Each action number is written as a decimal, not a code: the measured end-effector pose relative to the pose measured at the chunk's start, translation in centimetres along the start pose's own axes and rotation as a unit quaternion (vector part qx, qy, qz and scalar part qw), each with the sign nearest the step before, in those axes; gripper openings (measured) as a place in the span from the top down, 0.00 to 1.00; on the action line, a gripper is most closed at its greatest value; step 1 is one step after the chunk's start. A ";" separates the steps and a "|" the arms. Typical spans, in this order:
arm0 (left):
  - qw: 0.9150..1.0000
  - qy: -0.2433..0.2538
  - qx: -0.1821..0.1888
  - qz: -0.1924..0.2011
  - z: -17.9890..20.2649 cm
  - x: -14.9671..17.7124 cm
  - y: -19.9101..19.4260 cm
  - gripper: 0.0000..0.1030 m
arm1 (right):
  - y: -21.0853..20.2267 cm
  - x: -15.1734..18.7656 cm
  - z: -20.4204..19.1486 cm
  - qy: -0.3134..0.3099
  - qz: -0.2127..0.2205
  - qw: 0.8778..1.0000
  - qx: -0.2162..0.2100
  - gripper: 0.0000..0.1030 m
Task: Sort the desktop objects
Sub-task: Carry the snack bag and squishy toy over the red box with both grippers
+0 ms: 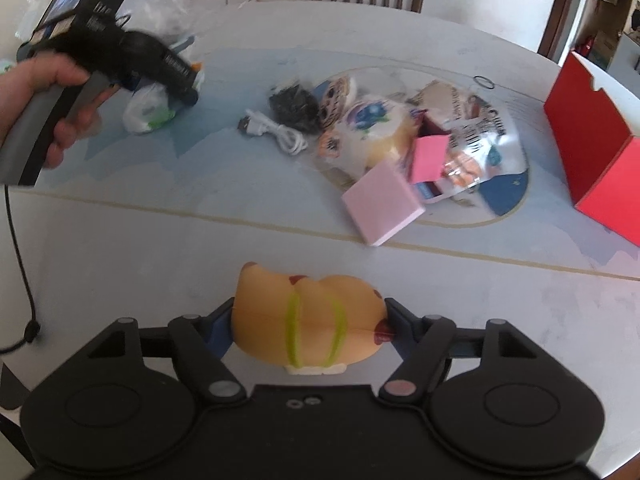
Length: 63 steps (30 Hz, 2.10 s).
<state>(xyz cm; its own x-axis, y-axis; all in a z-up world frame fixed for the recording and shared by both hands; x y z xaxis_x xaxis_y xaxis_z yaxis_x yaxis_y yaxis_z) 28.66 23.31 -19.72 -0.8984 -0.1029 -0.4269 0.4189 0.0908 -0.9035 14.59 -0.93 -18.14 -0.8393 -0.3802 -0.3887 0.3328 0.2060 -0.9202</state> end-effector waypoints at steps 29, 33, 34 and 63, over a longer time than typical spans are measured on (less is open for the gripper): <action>0.999 0.006 0.038 0.004 17.9 2.0 -10.1 0.58 | -7.0 -5.4 16.6 -0.005 0.065 0.997 -0.049 0.28; 0.998 0.018 0.051 0.007 21.1 1.4 -10.9 0.58 | -8.0 -5.9 19.3 0.003 0.076 0.996 -0.046 0.28; 0.998 0.021 0.055 0.010 21.9 1.2 -11.2 0.58 | -8.2 -6.0 20.0 0.004 0.079 0.996 -0.046 0.28; 0.974 0.187 0.121 0.049 44.6 -7.8 -12.6 0.57 | -7.6 -11.2 39.6 0.053 0.102 0.993 0.039 0.28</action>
<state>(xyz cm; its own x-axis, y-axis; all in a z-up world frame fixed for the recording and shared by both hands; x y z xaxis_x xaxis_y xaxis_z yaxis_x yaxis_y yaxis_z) 36.25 -21.24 -6.76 -0.8187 0.2675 -0.5081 0.4826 -0.1590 -0.8613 38.52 -33.92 -8.64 -0.7900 -0.2400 -0.5642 0.5295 0.1969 -0.8251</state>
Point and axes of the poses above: each gripper's, at about its wrist camera, not at the fingertips, and y roughly the way its jaws point, z to its right, x to its underside, the point moved 9 cm from there along y, roughly the way its jaws point, and after that the axes turned 8 degrees about -z, right-handed, at the moved point
